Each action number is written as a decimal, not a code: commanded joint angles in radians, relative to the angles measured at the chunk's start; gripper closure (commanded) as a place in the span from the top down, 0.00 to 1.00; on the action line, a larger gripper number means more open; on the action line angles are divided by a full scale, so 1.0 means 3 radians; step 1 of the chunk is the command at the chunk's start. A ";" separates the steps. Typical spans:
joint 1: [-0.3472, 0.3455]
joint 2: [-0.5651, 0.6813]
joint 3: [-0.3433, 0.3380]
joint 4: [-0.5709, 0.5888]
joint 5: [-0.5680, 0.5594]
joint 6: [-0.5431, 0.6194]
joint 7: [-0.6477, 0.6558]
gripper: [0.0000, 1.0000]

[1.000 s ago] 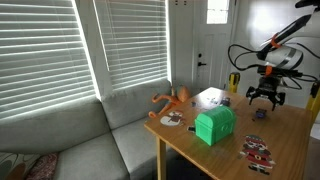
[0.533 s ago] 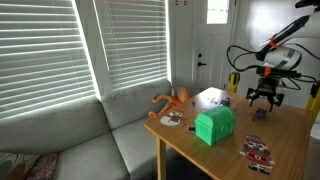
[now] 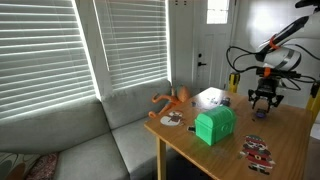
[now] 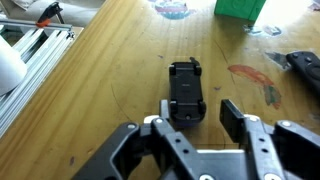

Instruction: Turn the blue toy over

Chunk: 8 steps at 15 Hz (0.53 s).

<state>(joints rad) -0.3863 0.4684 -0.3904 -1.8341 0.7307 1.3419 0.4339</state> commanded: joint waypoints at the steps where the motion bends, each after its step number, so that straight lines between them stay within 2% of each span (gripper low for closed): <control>1: 0.0024 -0.0015 0.0012 -0.0040 -0.0071 0.0074 0.0064 0.52; 3: 0.0026 -0.0018 0.0009 -0.0047 -0.0078 0.0084 0.0077 0.43; 4: 0.0024 -0.0021 0.0010 -0.0048 -0.0083 0.0080 0.0078 0.35; 5: 0.0024 -0.0023 0.0011 -0.0047 -0.0087 0.0076 0.0078 0.34; 7: 0.0023 -0.0023 0.0012 -0.0043 -0.0090 0.0068 0.0082 0.19; 8: 0.0024 -0.0027 0.0012 -0.0046 -0.0093 0.0067 0.0084 0.21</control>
<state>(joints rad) -0.3850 0.4698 -0.3904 -1.8355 0.7219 1.3460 0.4417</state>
